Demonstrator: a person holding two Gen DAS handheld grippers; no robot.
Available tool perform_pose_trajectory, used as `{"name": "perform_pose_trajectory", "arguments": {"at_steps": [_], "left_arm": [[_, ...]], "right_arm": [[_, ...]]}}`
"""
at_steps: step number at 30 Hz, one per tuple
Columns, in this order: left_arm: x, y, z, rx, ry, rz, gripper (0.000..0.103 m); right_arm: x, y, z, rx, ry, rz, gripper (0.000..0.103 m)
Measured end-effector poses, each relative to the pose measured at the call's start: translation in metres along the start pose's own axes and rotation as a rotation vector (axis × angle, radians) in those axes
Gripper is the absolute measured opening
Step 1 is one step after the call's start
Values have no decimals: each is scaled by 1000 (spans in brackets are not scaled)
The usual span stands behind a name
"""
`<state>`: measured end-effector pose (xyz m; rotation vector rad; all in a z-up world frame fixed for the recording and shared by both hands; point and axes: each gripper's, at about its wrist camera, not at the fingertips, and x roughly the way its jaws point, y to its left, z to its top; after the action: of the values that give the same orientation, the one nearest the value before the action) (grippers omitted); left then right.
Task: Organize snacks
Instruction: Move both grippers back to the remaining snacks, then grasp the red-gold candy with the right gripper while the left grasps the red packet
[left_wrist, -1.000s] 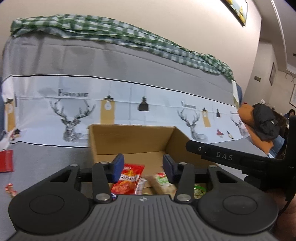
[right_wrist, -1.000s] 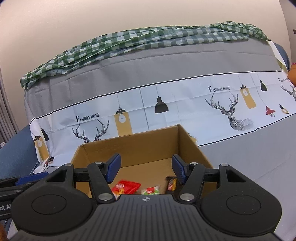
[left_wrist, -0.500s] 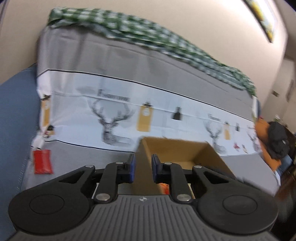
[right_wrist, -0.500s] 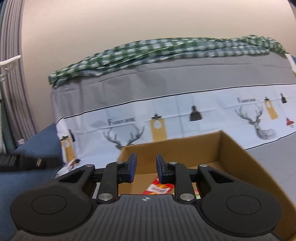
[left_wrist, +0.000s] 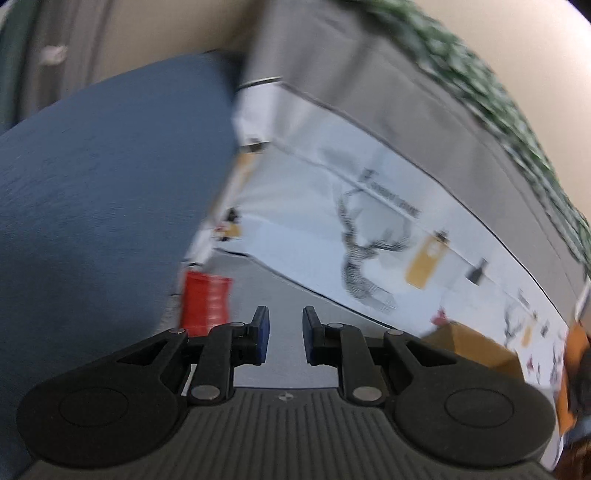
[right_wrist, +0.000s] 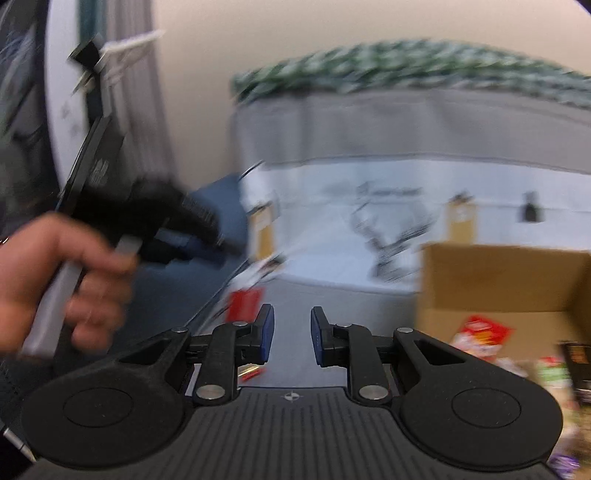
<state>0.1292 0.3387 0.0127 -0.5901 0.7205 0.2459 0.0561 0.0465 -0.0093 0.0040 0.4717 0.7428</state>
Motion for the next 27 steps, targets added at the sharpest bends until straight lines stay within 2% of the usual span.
{"name": "perform_pose_trajectory", "arguments": {"at_steps": [3, 6, 7, 8, 11, 13, 14, 15, 16, 17, 19, 21, 24, 25, 27], "left_arm": [[4, 12, 3, -33, 15, 37, 20], [6, 21, 4, -65, 11, 55, 20], [7, 23, 3, -69, 11, 62, 20], [8, 23, 3, -67, 10, 61, 20], [14, 20, 1, -35, 6, 71, 20], [21, 15, -1, -9, 9, 83, 20], [25, 13, -2, 2, 13, 87, 21], [29, 11, -4, 14, 19, 93, 22], [35, 9, -6, 27, 22, 103, 22], [41, 6, -8, 43, 24, 118, 22], [52, 2, -13, 67, 28, 141, 24], [64, -2, -19, 96, 29, 166, 29], [80, -11, -28, 148, 22, 233, 44], [86, -16, -32, 175, 16, 263, 51], [99, -24, -40, 232, 5, 339, 57]], "right_arm": [[41, 23, -3, -47, 87, 45, 25], [85, 38, -8, -86, 153, 48, 46], [98, 42, -11, -100, 161, 42, 57], [112, 47, -14, -124, 169, 29, 61], [146, 54, -26, -166, 205, -2, 62], [161, 50, -35, -171, 239, -17, 59], [170, 48, -38, -172, 272, -19, 51], [176, 47, -41, -175, 300, -23, 51], [175, 44, -42, -169, 287, -12, 39], [175, 44, -40, -169, 288, 10, 18], [169, 43, -38, -175, 264, 15, 18], [158, 38, -35, -149, 219, -30, 18], [149, 25, -35, -79, 226, -151, 18], [146, 21, -35, -57, 235, -181, 18], [141, 15, -38, -21, 259, -216, 18]]}}
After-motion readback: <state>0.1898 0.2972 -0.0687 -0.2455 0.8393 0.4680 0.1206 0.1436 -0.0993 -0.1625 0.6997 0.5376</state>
